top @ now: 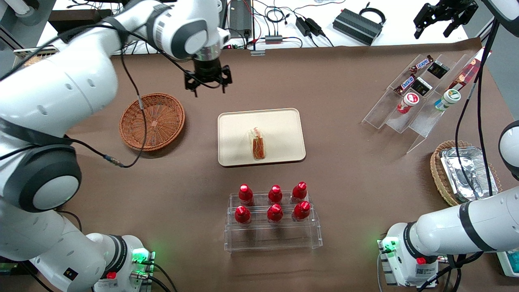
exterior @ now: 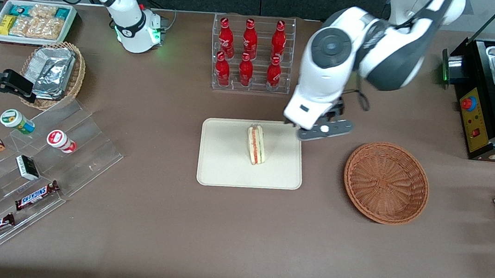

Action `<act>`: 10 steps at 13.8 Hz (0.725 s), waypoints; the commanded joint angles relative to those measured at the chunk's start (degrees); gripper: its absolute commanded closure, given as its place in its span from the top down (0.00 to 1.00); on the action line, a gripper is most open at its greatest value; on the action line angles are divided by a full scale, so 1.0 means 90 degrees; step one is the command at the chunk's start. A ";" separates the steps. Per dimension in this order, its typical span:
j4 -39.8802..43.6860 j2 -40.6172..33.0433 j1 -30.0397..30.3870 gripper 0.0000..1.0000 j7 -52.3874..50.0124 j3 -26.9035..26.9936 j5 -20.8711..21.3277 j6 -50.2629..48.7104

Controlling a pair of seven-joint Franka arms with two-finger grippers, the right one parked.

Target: Place sandwich from basket to tray

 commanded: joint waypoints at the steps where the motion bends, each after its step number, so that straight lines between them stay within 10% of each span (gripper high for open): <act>1: -0.0159 -0.0388 0.0564 1.00 0.0690 -0.0054 -0.0081 -0.0295; 10: -0.0169 -0.1199 0.2175 1.00 0.3356 -0.0045 -0.0120 -0.1536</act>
